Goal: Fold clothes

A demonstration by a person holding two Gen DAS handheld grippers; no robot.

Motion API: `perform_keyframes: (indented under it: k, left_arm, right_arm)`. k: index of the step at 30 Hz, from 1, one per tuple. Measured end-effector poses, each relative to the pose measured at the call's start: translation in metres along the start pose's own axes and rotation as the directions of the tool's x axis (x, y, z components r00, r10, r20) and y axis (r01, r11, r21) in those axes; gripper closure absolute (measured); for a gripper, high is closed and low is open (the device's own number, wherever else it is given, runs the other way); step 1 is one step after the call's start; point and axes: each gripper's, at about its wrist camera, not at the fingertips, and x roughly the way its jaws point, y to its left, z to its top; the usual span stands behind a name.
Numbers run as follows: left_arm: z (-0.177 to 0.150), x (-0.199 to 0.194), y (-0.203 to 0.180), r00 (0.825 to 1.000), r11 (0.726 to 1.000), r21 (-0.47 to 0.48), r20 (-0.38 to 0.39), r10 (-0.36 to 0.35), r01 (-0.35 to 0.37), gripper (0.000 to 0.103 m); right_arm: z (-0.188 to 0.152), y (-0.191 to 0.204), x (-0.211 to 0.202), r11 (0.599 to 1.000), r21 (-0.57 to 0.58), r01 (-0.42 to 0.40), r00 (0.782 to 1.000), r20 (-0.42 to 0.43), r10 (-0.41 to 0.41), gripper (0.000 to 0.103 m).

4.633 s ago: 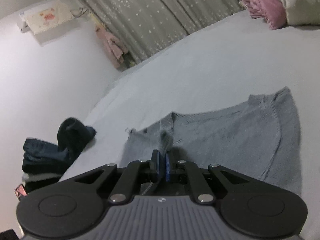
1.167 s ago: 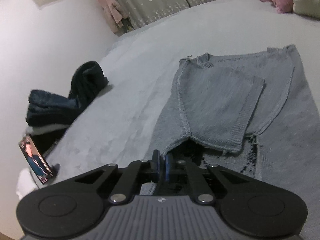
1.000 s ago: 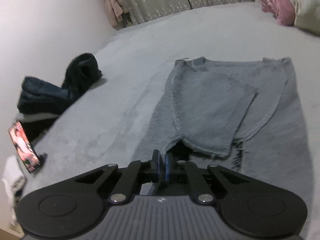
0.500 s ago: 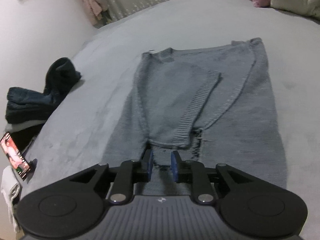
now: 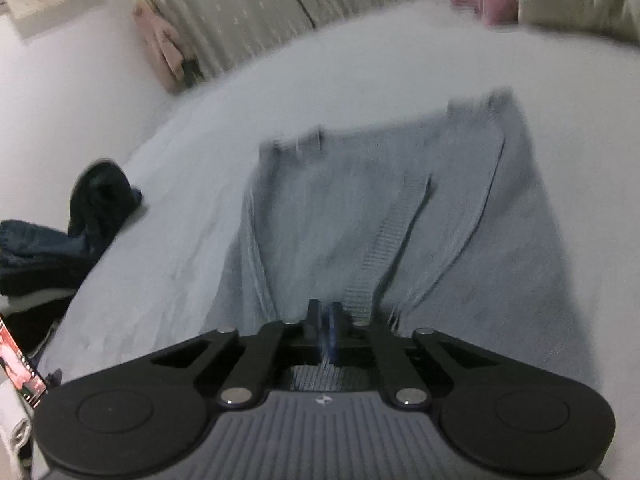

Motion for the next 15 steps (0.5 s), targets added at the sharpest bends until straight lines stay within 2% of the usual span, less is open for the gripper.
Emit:
perform_keyframes:
  k: [2, 4, 6, 7, 8, 11, 14, 15]
  left_arm:
    - [0.000, -0.001, -0.002, 1.000, 1.000, 0.000, 0.002, 0.008, -0.008, 0.066]
    - [0.002, -0.001, 0.001, 1.000, 1.000, -0.015, 0.002, 0.008, -0.008, 0.066]
    - [0.004, 0.000, 0.001, 1.000, 1.000, -0.019, 0.003, 0.010, -0.010, 0.066]
    - [0.005, 0.001, 0.001, 1.000, 1.000, -0.015, 0.004, 0.012, -0.012, 0.066]
    - [0.005, 0.001, 0.000, 1.000, 1.000, -0.013, 0.005, 0.013, -0.013, 0.066]
    - [0.006, 0.003, -0.003, 1.000, 1.000, -0.004, 0.004, 0.015, -0.015, 0.065]
    - [0.005, 0.004, -0.002, 1.000, 1.000, 0.001, 0.002, 0.014, -0.014, 0.065]
    - [0.005, 0.004, -0.002, 1.000, 1.000, 0.001, 0.002, 0.013, -0.013, 0.065]
  right_arm:
    - [0.009, -0.004, -0.006, 0.999, -0.014, 0.030, 1.000, -0.010, -0.030, 0.101]
    - [0.010, -0.006, -0.003, 1.000, -0.011, 0.025, 0.998, -0.051, -0.026, 0.100]
    - [0.006, -0.012, 0.003, 0.999, 0.035, -0.022, 0.991, -0.134, 0.027, 0.090]
    - [0.003, -0.013, 0.005, 0.998, 0.047, -0.031, 0.988, -0.147, 0.037, 0.081]
    - [0.000, -0.013, 0.007, 0.998, 0.058, -0.038, 0.986, -0.160, 0.047, 0.079]
    - [-0.011, -0.012, 0.021, 0.999, 0.049, 0.013, 0.985, -0.175, -0.004, 0.078]
    - [-0.014, -0.012, 0.024, 0.998, 0.061, -0.005, 0.989, -0.147, 0.014, 0.079]
    - [-0.015, -0.011, 0.024, 0.998, 0.060, -0.013, 0.991, -0.132, 0.021, 0.085]
